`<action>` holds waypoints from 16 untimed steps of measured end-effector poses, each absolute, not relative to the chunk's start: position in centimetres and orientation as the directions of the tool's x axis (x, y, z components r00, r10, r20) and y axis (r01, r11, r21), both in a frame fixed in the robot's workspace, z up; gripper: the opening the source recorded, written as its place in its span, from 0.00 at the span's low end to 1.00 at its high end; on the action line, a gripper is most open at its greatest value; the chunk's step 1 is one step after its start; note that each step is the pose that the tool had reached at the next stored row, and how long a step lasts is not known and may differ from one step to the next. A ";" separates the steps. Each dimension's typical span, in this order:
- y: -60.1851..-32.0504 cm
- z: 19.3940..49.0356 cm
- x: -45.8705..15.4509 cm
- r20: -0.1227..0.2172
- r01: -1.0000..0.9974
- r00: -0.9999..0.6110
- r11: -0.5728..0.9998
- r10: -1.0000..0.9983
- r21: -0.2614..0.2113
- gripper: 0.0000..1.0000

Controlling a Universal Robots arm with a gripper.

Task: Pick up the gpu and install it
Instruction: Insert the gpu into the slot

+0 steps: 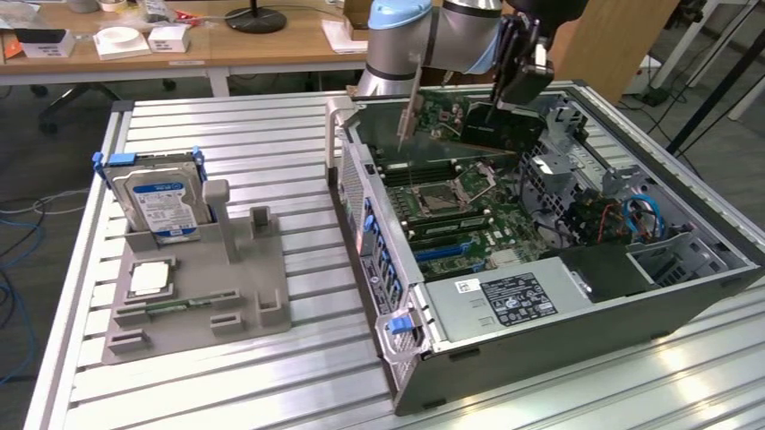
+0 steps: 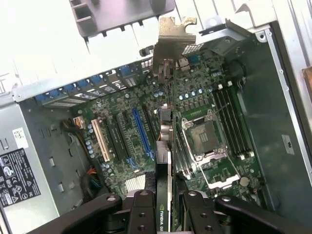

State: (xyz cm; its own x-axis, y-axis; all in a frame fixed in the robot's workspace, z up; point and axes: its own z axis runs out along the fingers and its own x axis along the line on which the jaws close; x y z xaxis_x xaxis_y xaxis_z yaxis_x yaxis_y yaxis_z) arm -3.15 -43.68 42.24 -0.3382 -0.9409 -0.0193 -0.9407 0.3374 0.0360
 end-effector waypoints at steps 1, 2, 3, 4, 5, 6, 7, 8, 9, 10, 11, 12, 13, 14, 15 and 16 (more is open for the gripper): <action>-43.7 42.2 -3.1 -0.019 -0.943 -0.330 0.330 -0.944 0.036 0.26; -43.7 42.2 -3.1 -0.019 -0.946 -0.323 0.322 -0.946 0.036 0.26; -43.7 42.2 -3.1 -0.019 -0.949 -0.315 0.314 -0.949 0.036 0.26; -43.7 42.2 -3.1 -0.019 -0.951 -0.307 0.306 -0.952 0.036 0.26; -43.7 42.2 -3.1 -0.019 -0.954 -0.299 0.298 -0.954 0.036 0.26; -43.7 42.2 -3.1 -0.019 -0.956 -0.290 0.290 -0.957 0.036 0.26; -43.7 42.2 -3.1 -0.019 -0.959 -0.282 0.282 -0.959 0.036 0.26; -43.7 42.2 -3.1 -0.019 -0.961 -0.274 0.274 -0.961 0.036 0.26; -43.7 42.2 -3.1 -0.019 -0.963 -0.266 0.265 -0.964 0.036 0.26; -43.7 42.2 -3.1 -0.019 -0.966 -0.257 0.257 -0.966 0.036 0.26; -43.7 42.2 -3.1 -0.019 -0.968 -0.250 0.249 -0.968 0.036 0.26; -43.7 42.2 -3.1 -0.019 -0.970 -0.242 0.241 -0.970 0.036 0.26; -43.7 42.2 -3.1 -0.019 -0.972 -0.234 0.233 -0.972 0.036 0.26; -43.7 42.2 -3.1 -0.019 -0.974 -0.226 0.225 -0.974 0.036 0.26; -43.7 42.2 -3.1 -0.019 -0.975 -0.219 0.218 -0.976 0.036 0.26; -43.7 42.2 -3.1 -0.019 -0.977 -0.212 0.211 -0.977 0.036 0.26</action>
